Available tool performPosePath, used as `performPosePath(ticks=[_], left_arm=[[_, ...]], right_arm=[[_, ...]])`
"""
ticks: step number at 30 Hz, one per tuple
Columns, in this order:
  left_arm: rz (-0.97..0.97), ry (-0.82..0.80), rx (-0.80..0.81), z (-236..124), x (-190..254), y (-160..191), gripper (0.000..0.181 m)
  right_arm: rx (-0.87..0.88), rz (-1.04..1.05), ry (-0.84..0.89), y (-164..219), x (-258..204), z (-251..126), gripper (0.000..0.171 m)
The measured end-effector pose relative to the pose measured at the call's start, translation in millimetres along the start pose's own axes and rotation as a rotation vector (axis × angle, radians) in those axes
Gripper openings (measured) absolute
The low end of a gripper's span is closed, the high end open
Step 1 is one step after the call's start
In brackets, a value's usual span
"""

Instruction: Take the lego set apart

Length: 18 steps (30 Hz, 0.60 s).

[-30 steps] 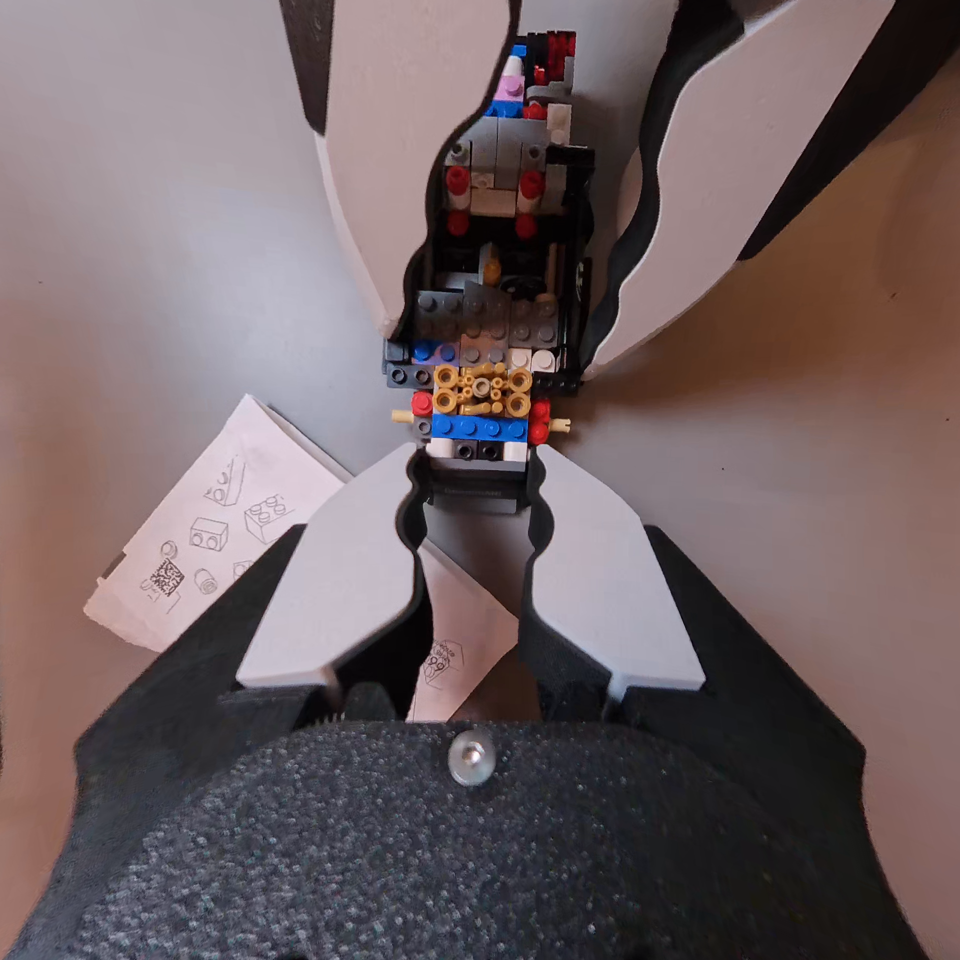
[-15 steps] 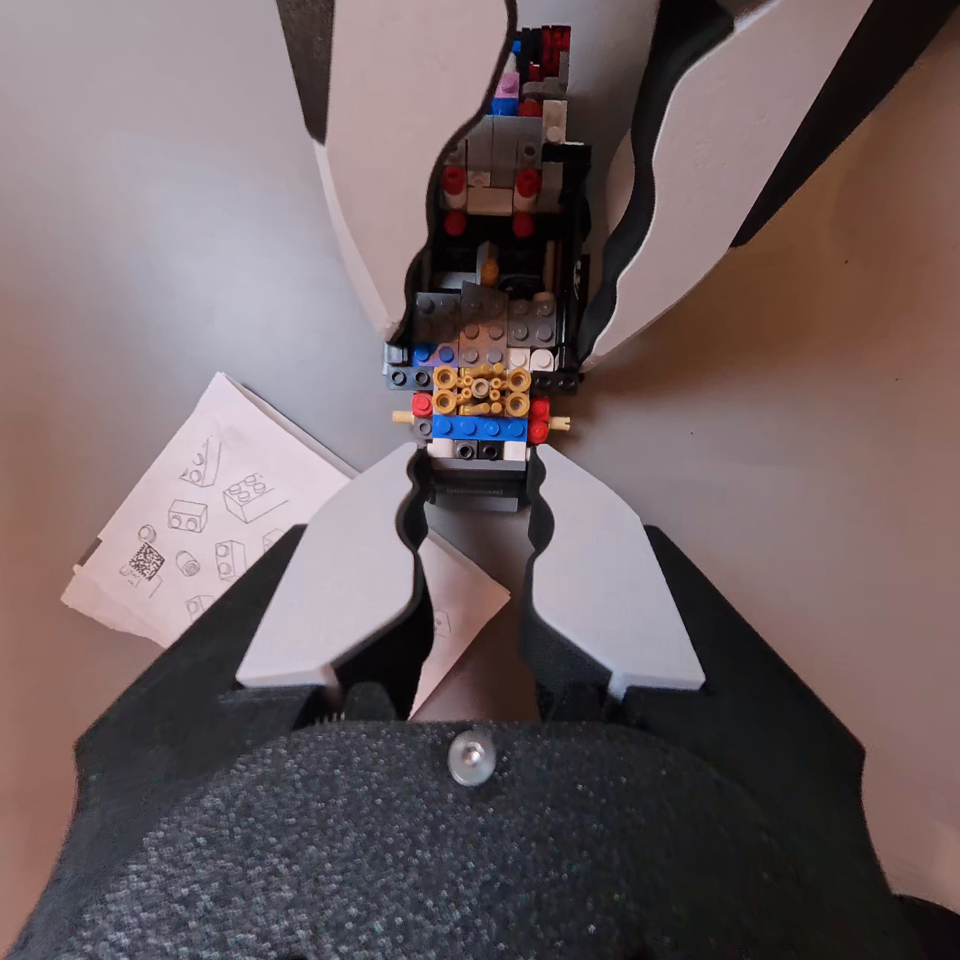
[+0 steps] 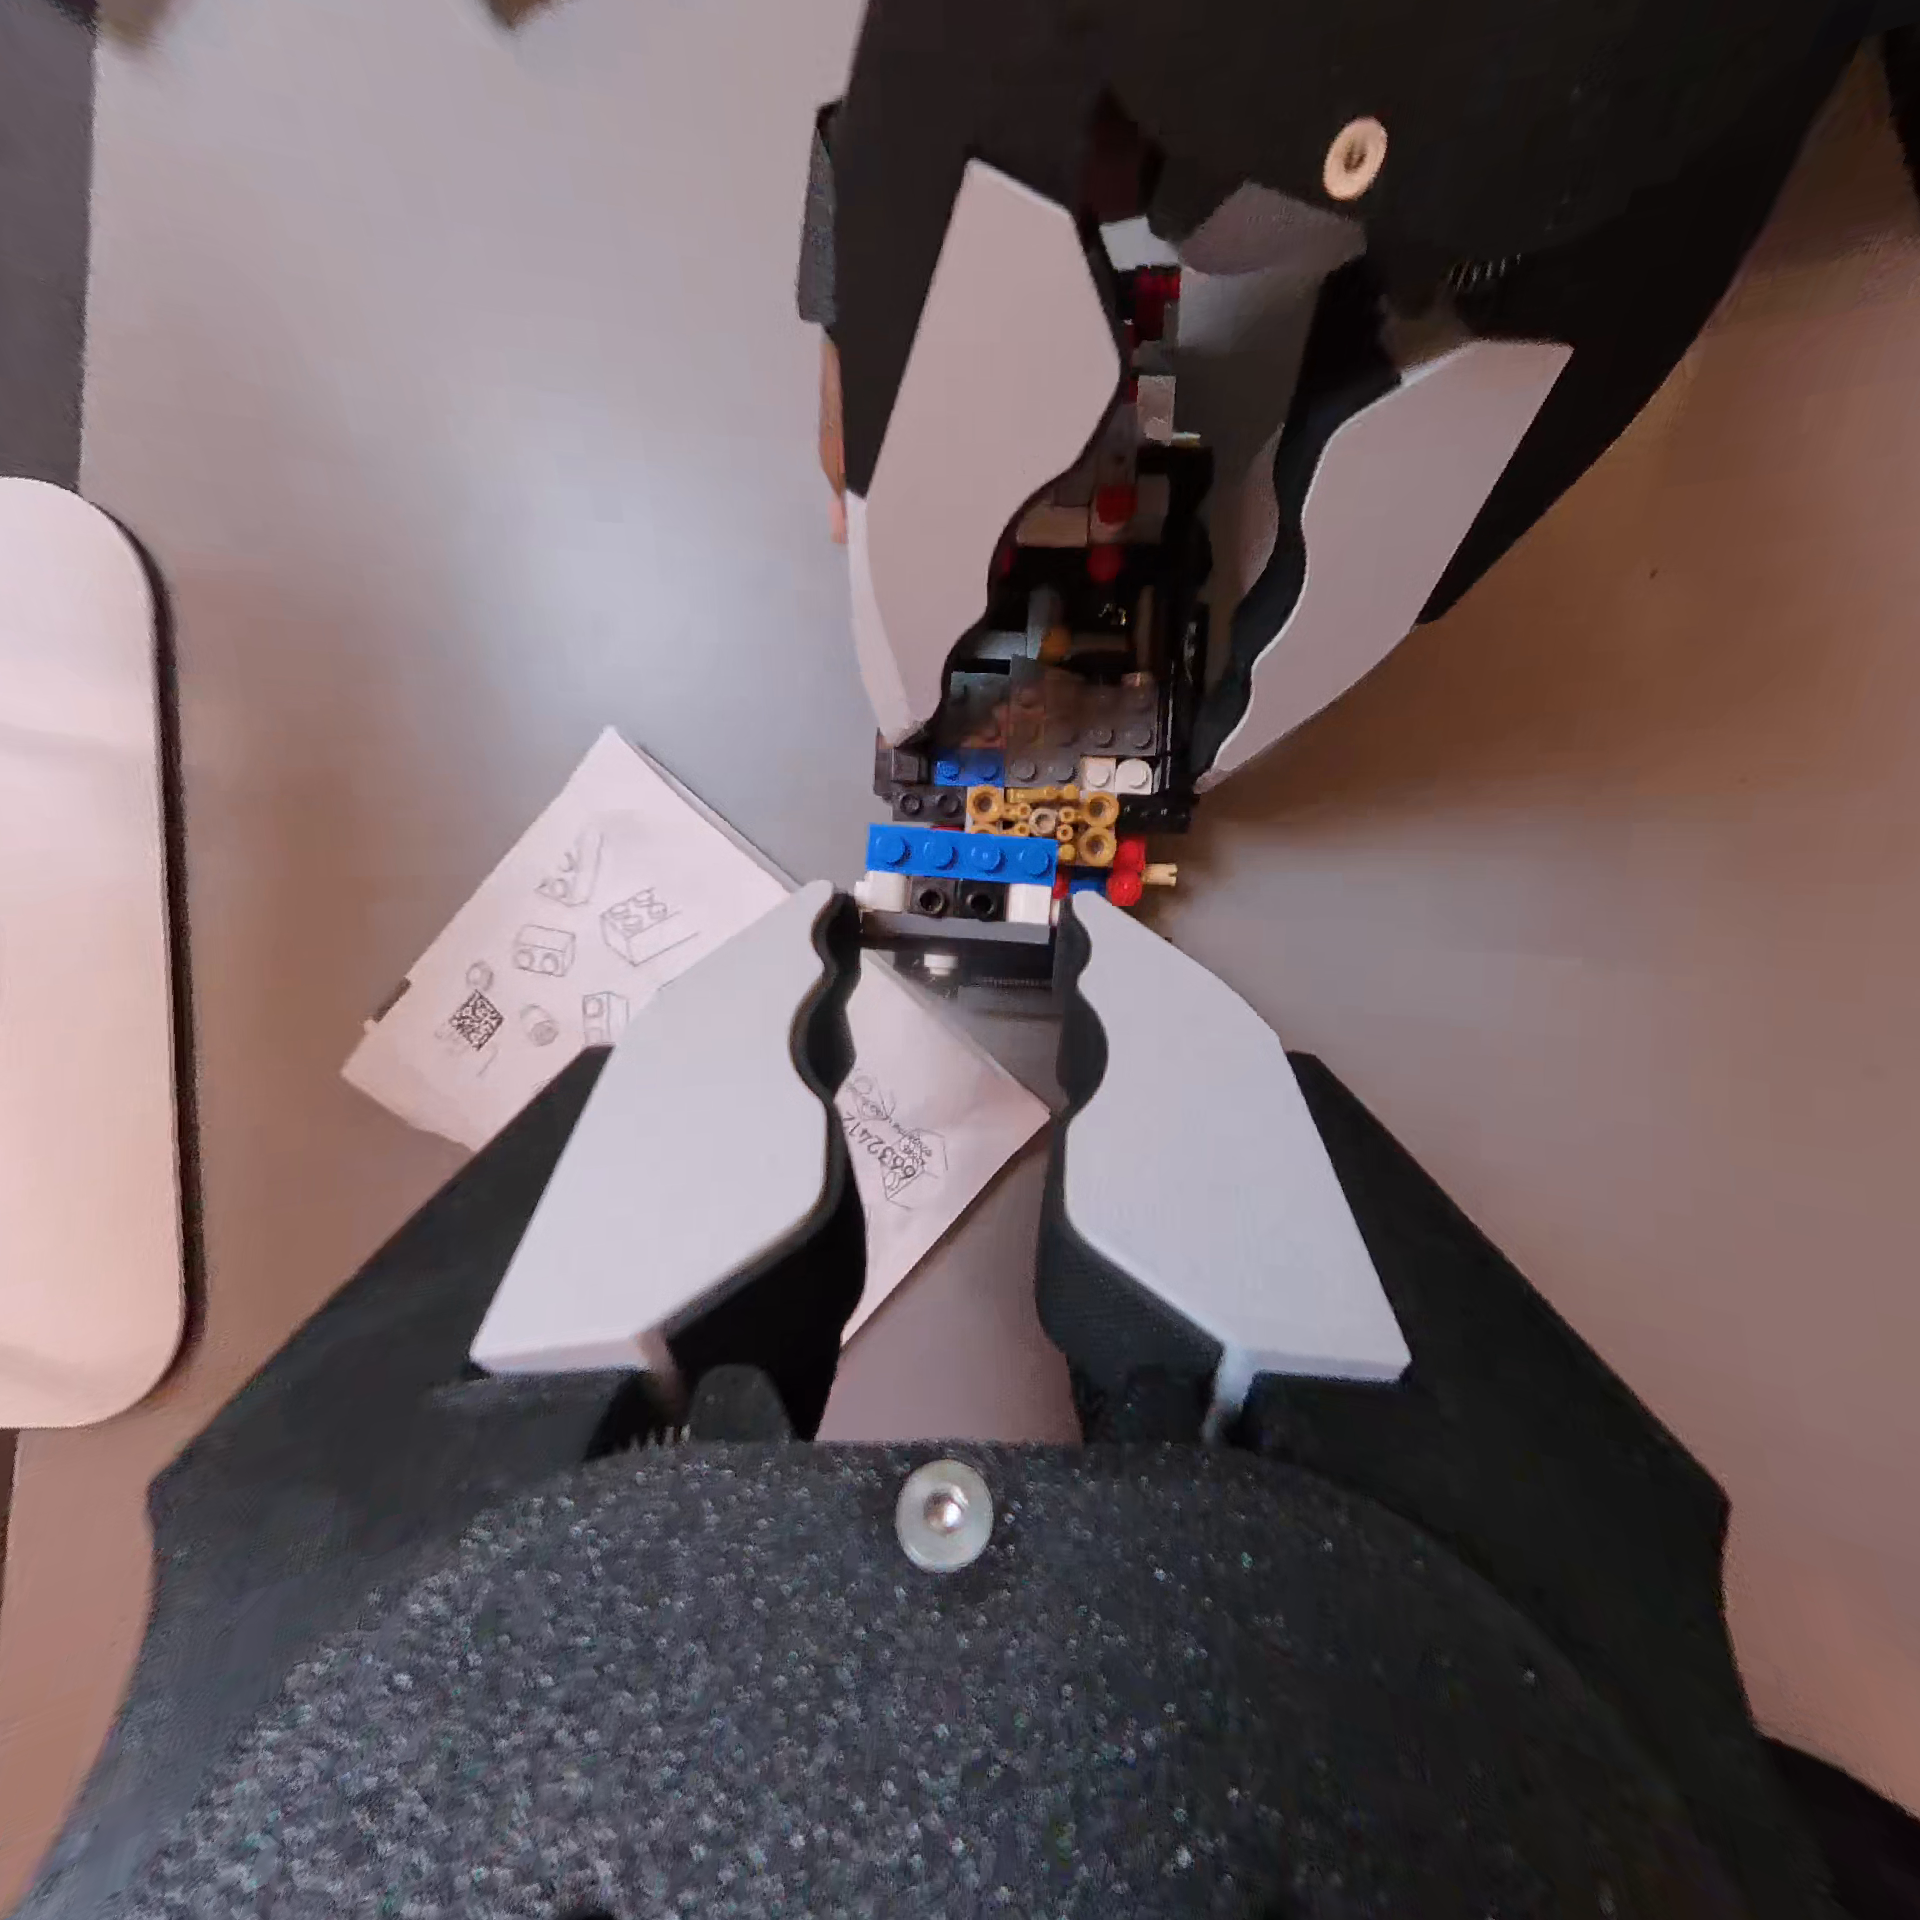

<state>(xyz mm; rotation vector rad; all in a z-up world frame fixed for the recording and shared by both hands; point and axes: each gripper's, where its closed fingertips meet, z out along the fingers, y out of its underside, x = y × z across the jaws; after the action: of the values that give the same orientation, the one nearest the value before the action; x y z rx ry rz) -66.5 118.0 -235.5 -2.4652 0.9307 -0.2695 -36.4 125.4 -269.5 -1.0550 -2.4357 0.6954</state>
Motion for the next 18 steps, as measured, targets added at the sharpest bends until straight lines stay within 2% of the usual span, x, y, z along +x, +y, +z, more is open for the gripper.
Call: performPosePath(ticks=[10, 18], left_arm=[[0.017, -0.139, 0.145, -27.2, 12.9, -9.5, 0.036], [0.02, -0.325, 0.393, -64.8, 34.6, -18.3, 0.036]], right_arm=[[0.004, 0.008, 0.008, 1.0, 3.6, -4.1, 0.062], [0.333, 0.135, -0.056, -53.9, -5.6, -56.3, 0.062]])
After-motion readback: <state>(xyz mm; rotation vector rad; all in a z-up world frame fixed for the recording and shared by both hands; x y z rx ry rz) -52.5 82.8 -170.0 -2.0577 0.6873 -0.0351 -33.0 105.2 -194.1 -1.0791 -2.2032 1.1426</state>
